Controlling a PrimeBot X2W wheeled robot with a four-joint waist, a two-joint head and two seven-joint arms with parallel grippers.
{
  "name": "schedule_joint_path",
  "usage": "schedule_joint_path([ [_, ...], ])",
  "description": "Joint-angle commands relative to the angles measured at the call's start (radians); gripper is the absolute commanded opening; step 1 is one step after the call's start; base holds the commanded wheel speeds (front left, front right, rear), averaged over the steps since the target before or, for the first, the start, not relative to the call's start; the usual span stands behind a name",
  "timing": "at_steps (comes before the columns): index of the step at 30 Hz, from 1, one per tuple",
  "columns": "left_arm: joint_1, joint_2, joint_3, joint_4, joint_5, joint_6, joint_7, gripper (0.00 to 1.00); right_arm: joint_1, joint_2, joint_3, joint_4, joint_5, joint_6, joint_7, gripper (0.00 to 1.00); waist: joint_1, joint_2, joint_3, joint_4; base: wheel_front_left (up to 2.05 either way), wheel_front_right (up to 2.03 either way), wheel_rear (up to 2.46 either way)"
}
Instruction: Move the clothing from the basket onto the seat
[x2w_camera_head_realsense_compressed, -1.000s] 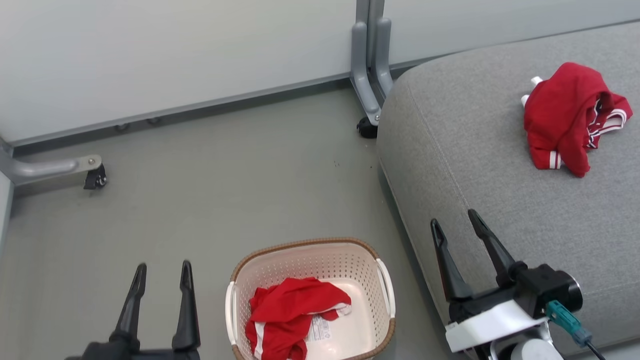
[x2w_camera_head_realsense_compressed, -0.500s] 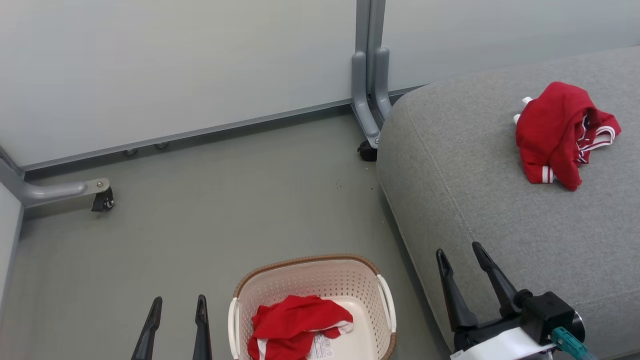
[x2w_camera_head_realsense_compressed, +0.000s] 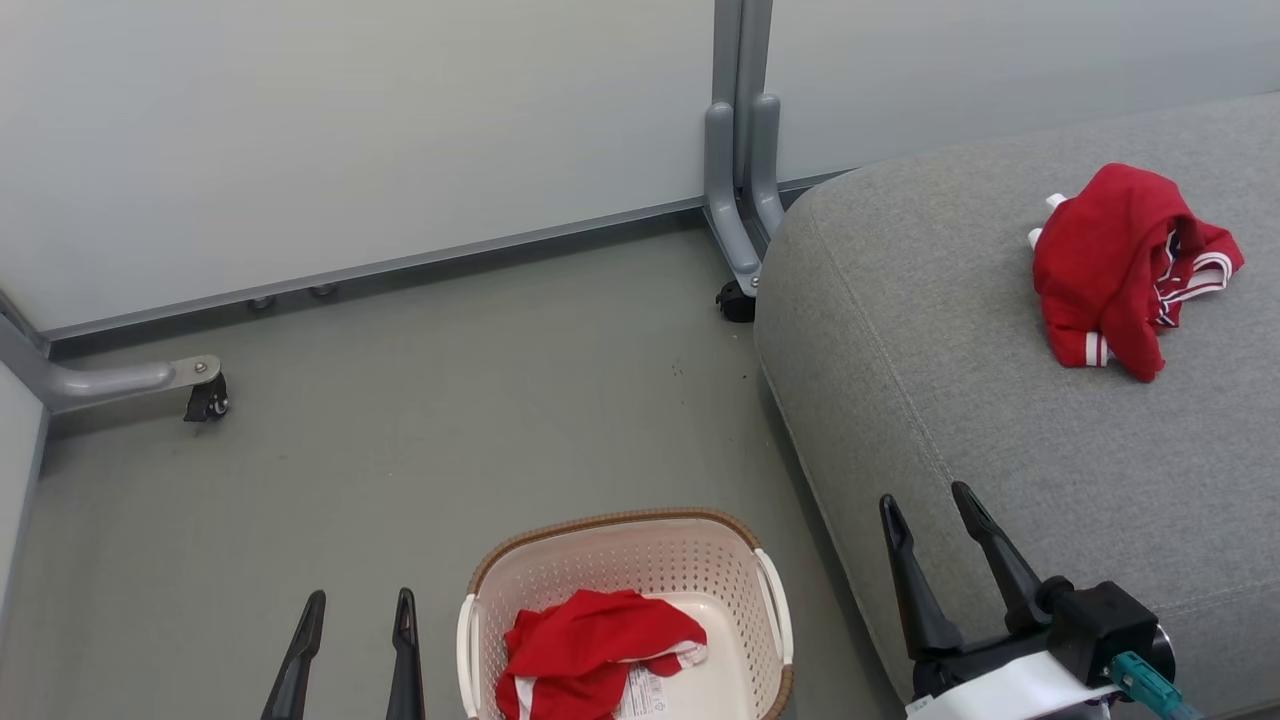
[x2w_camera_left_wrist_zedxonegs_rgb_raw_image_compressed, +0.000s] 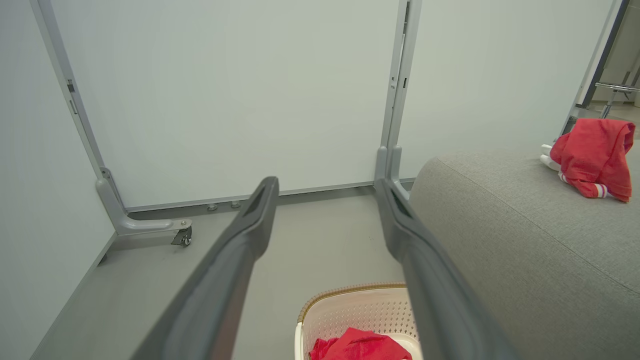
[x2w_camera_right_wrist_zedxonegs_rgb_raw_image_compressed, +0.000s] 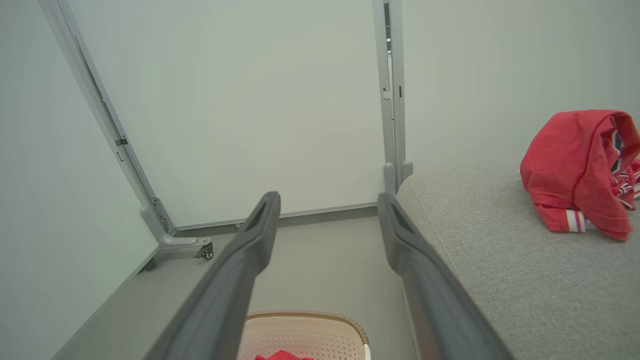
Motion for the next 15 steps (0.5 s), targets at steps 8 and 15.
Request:
schedule_joint_path([
  [8,0.019,0.001,0.008,0.008,0.016,-0.016,0.000,1.00,0.011,-0.001,-0.008,-0.004,0.011,-0.002,-0.003,1.00,0.0001,0.0000,0.001,0.005,0.00,0.00,0.00],
  [15,0.015,0.001,-0.013,0.030,0.049,-0.038,0.000,1.00,0.014,-0.001,-0.010,0.001,0.019,-0.002,-0.003,1.00,0.0001,0.0000,0.009,0.005,0.00,0.00,0.00],
])
